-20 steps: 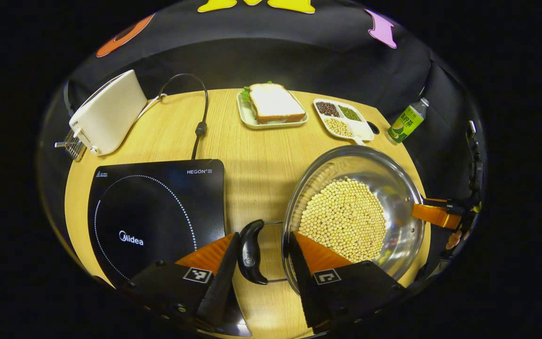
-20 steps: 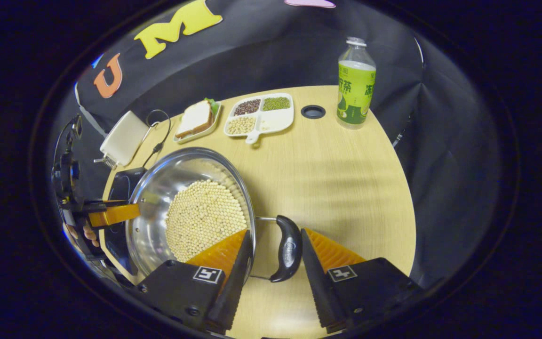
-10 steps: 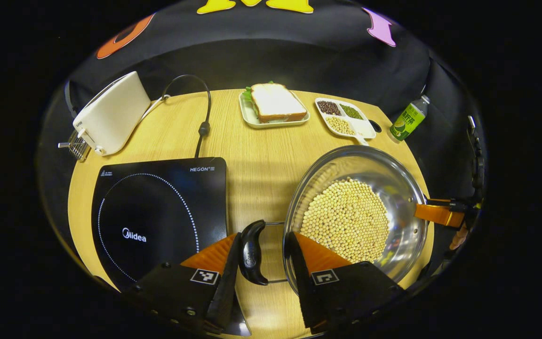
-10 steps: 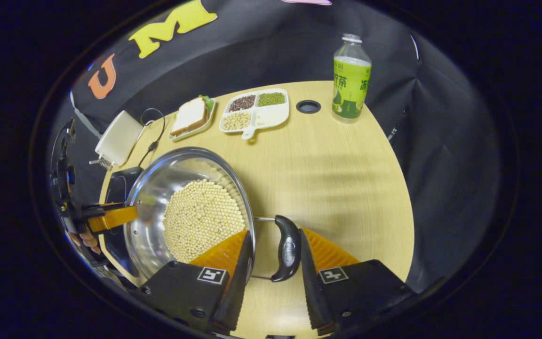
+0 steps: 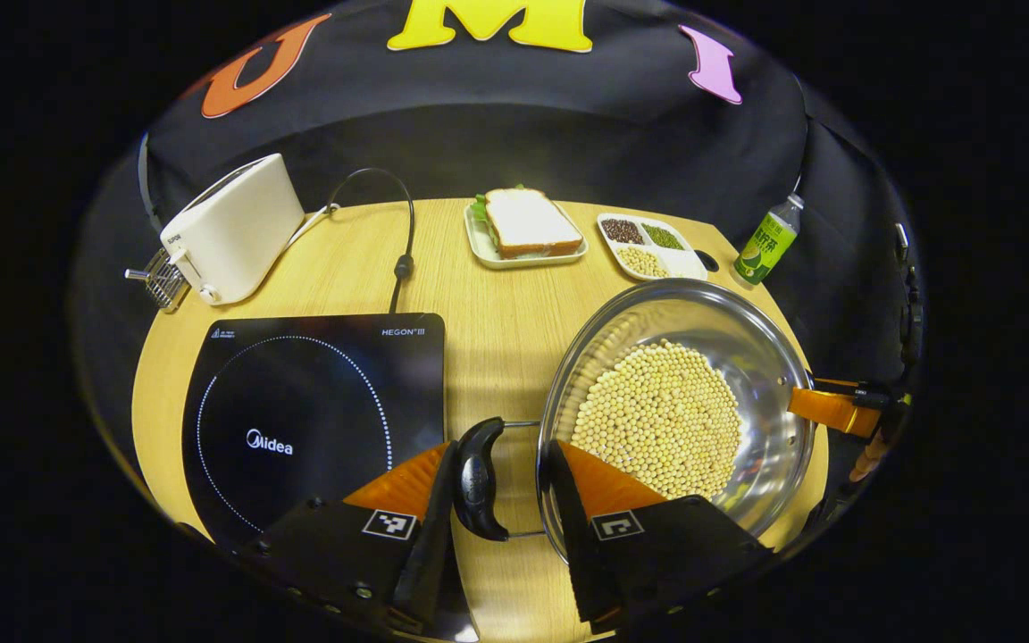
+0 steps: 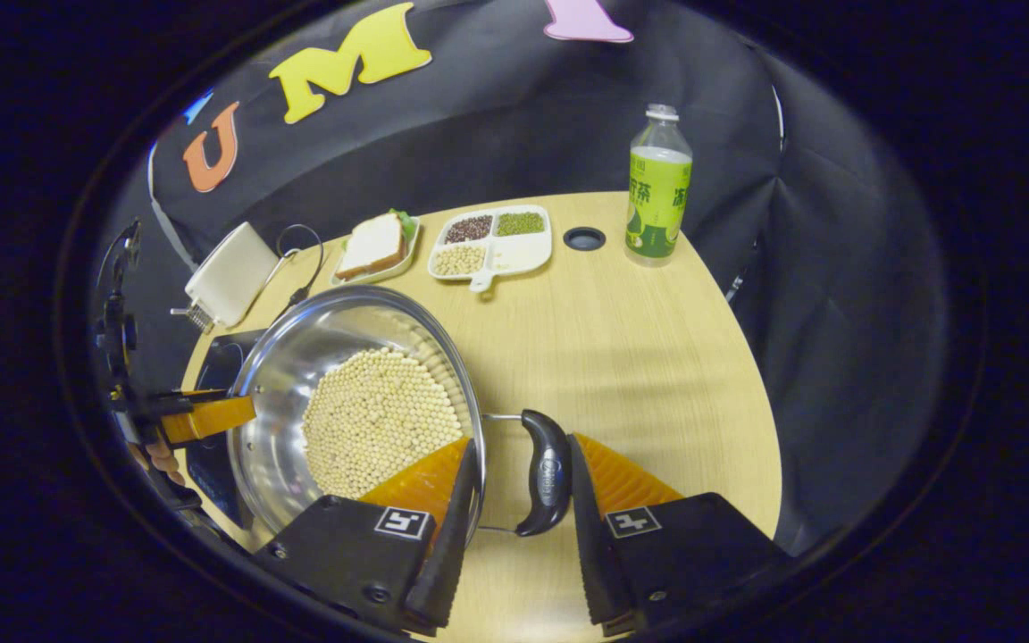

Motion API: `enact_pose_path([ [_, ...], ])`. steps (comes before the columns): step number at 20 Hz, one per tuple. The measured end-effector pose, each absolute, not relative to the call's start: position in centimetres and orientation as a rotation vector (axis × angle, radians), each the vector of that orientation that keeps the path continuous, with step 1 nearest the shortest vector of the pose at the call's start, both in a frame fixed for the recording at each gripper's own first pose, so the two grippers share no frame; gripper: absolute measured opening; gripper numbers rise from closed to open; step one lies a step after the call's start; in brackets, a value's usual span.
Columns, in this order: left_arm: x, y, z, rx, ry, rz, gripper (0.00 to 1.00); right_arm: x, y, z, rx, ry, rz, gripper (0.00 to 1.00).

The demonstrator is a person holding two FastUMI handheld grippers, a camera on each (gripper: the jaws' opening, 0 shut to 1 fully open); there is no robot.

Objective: First push the handle of the pot to place it horizontally, then grasp the pot with both hands and set it on the induction cooktop.

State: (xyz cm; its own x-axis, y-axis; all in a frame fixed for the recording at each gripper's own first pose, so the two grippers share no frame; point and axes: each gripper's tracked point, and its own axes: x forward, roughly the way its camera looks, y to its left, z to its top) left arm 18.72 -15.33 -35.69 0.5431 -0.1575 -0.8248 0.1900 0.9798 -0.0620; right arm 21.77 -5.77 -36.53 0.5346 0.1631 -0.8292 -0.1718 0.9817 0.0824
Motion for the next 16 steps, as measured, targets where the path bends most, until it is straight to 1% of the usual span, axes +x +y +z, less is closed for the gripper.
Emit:
enact_pose_path([
  [4, 19.1, -14.6, -35.9, 0.05, 0.909, -0.194, 0.57, 22.0, -5.1, -37.1, -0.048, 0.916, 0.201, 0.56],
  [7, 19.3, -14.2, -36.1, 0.089, 0.87, -0.191, 0.57, 21.8, -4.9, -37.9, -0.021, 0.914, 0.19, 0.56],
  [8, 19.3, -14.3, -36.0, 0.085, 0.866, -0.192, 0.57, 21.8, -4.9, -38.0, -0.018, 0.91, 0.193, 0.58],
  [9, 19.3, -14.3, -36.2, 0.08, 0.866, -0.196, 0.57, 21.8, -5.0, -38.0, -0.018, 0.908, 0.189, 0.56],
  [16, 18.9, -13.3, -34.3, 0.061, 0.848, -0.198, 0.57, 21.2, -3.9, -35.6, -0.034, 0.897, 0.166, 0.56],
])
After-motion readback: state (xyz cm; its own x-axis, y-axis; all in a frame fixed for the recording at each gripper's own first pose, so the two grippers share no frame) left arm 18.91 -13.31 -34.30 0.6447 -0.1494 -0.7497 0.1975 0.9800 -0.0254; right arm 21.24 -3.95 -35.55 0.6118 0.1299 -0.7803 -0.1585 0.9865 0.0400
